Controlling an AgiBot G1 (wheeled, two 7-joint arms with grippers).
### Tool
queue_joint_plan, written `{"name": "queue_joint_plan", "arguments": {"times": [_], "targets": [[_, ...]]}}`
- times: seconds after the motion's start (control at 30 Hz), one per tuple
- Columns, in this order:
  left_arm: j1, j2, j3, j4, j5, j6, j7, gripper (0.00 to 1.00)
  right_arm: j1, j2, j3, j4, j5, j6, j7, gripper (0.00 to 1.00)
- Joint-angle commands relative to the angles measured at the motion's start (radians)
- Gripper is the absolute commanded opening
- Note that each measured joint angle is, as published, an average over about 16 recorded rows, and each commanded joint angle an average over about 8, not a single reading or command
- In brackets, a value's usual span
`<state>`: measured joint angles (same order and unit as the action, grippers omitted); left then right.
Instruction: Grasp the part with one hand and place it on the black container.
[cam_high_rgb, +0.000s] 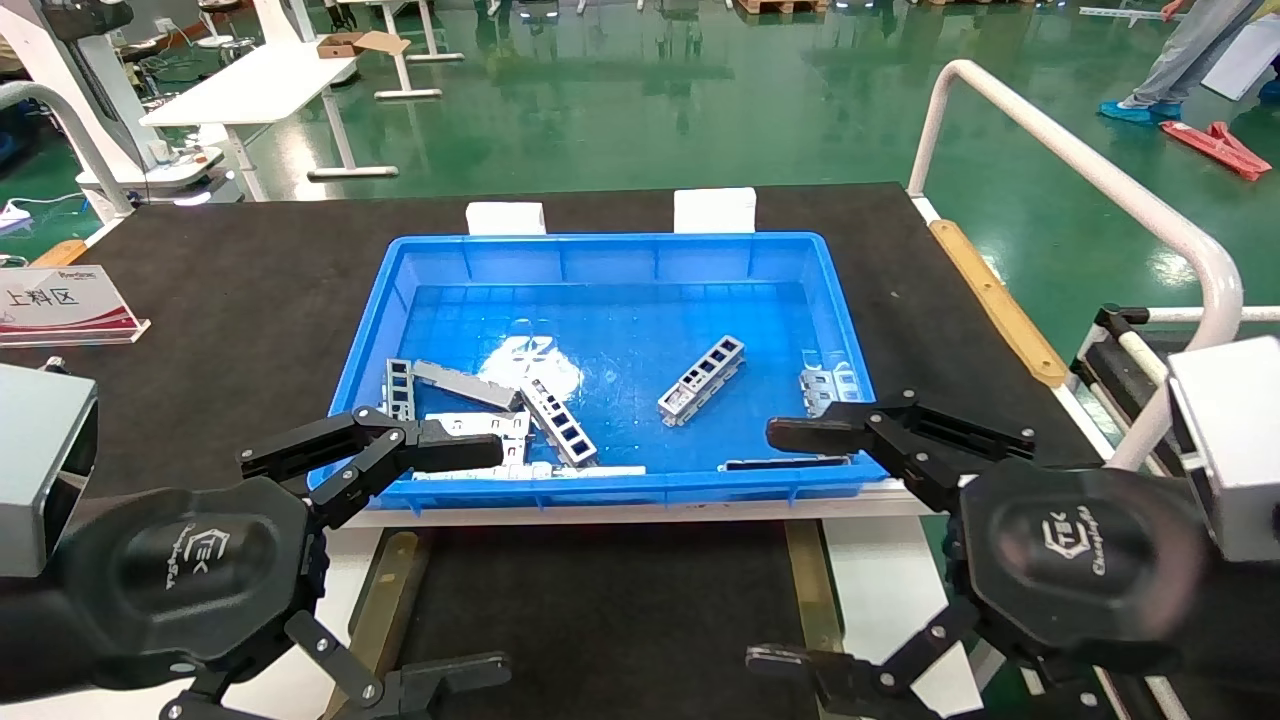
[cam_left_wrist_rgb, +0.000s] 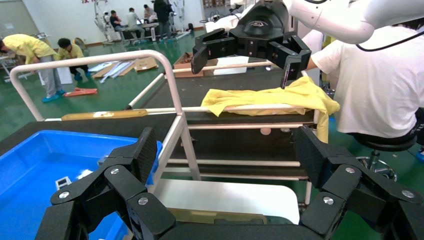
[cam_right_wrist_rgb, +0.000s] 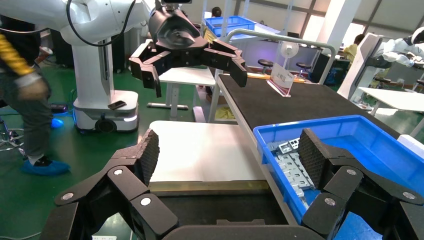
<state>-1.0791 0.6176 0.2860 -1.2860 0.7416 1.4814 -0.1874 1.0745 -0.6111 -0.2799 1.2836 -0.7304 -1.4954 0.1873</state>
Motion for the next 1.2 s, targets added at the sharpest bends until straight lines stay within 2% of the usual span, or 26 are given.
{"name": "queue_joint_plan", "arguments": {"times": [0.03,0.33,0.67,0.93,1.2], "targets": [[0.0,0.0,0.0,0.001,0.001,-0.002,0.001,1.0,0.0,0.0,0.0,0.0,0.0,0.0,0.0,1.0],[-0.029,0.057,0.033,-0.012,0.069,-0.068,-0.01,1.0,0.0,0.0,-0.001,-0.001,0.0,0.0,-0.001,1.0],[-0.083,0.175,0.095,0.025,0.188,-0.167,-0.009,1.0,0.001,0.0,-0.002,-0.001,0.001,0.0,-0.001,1.0],[-0.135,0.29,0.156,0.116,0.312,-0.284,-0.02,1.0,0.001,0.001,-0.002,-0.001,0.001,0.0,-0.001,1.0],[-0.209,0.434,0.207,0.286,0.42,-0.402,0.003,1.0,0.001,0.001,-0.003,-0.001,0.002,0.001,-0.002,1.0]]}}
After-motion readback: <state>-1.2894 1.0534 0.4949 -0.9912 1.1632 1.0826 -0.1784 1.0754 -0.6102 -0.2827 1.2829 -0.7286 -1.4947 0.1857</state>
